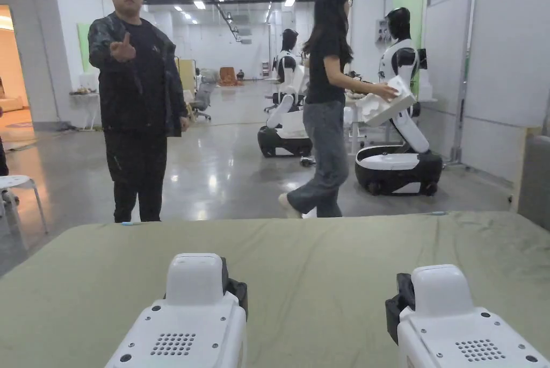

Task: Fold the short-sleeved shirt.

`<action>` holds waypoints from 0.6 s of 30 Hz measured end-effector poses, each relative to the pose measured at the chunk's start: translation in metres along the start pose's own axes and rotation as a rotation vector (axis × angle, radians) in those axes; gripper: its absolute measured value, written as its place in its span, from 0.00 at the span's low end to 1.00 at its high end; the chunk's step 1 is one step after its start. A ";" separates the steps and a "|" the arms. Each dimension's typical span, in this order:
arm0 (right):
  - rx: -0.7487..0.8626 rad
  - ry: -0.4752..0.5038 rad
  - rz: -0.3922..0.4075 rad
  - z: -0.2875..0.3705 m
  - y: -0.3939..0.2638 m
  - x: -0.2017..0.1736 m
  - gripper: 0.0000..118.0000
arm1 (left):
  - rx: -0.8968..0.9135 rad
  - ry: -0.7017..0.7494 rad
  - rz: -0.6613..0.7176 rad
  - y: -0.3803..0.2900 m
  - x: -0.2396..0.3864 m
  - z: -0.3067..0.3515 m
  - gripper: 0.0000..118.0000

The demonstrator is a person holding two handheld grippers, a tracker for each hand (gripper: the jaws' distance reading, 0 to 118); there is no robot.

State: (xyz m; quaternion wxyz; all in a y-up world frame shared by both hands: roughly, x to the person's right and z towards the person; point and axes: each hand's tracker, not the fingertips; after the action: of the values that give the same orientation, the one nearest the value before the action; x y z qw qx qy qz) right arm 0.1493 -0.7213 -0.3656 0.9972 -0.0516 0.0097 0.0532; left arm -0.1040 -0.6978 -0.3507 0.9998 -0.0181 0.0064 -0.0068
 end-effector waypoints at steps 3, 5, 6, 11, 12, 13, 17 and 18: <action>0.006 -0.019 0.011 0.003 0.000 0.003 0.00 | -0.005 0.020 0.017 0.000 -0.008 0.001 0.00; 0.005 -0.024 0.003 0.003 0.001 0.007 0.00 | -0.001 0.031 0.027 0.000 -0.012 0.003 0.00; 0.003 -0.024 0.001 0.003 0.002 0.008 0.00 | -0.001 0.035 0.028 0.001 -0.013 0.003 0.04; 0.007 -0.044 0.013 0.002 0.001 0.006 0.53 | 0.006 0.039 0.017 0.003 -0.012 0.005 0.94; 0.007 -0.040 0.014 0.002 0.000 0.006 0.78 | 0.010 0.043 0.014 0.001 -0.012 0.006 1.00; 0.008 -0.039 0.015 0.002 -0.001 0.006 0.95 | 0.021 0.051 0.008 -0.001 -0.013 0.007 1.00; 0.037 -0.046 0.026 0.003 -0.002 0.006 1.00 | 0.015 0.060 -0.002 -0.002 -0.015 0.008 1.00; 0.034 -0.046 0.027 0.002 -0.002 0.006 1.00 | 0.012 0.059 0.003 -0.003 -0.017 0.008 1.00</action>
State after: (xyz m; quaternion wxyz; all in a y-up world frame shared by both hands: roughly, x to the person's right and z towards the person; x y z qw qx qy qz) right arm 0.1559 -0.7223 -0.3637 0.9971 -0.0331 -0.0115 0.0677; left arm -0.1214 -0.6999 -0.3425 0.9993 -0.0120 0.0357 -0.0056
